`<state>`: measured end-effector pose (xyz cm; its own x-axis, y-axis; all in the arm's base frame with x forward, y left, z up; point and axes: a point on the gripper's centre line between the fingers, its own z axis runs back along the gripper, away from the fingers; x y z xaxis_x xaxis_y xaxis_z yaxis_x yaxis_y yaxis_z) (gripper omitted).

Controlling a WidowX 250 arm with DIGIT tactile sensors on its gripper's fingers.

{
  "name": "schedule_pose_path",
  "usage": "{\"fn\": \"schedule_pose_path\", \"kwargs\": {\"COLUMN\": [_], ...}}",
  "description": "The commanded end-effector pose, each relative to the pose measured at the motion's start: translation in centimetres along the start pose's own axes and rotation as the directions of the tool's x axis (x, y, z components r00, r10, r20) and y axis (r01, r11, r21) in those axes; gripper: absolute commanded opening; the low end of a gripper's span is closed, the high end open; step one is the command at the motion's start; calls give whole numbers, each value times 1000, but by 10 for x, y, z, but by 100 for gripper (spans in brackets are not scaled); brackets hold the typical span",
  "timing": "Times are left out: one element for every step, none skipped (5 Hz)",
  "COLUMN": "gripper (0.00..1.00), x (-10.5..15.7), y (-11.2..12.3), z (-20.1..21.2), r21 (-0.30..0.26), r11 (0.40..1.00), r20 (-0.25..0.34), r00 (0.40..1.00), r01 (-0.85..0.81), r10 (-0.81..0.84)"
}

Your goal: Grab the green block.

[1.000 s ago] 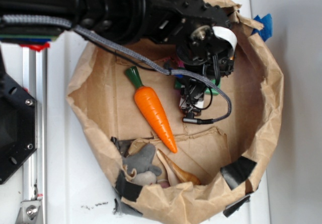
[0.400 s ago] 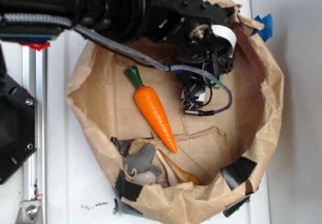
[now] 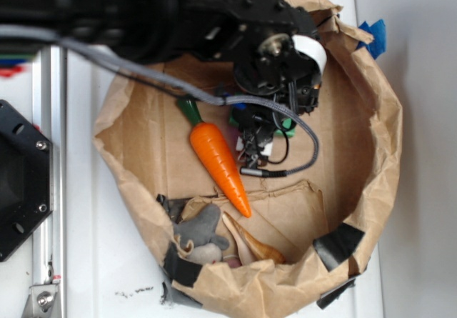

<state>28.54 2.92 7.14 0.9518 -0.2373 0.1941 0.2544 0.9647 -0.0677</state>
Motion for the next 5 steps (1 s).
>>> {"fn": "schedule_pose_path", "kwargs": {"gripper": [0, 0, 0, 0, 0], "x": [15, 13, 12, 12, 10], "y": [-33, -42, -46, -45, -42], "z": [79, 90, 93, 89, 84], "r21": [61, 43, 61, 40, 90], "r11": [988, 987, 988, 988, 981], "r20": [-8, -8, 48, 33, 31], "r00": [990, 987, 989, 988, 985], "r01": [-139, -157, -142, -150, -170], "r10": [140, 158, 139, 149, 168]}}
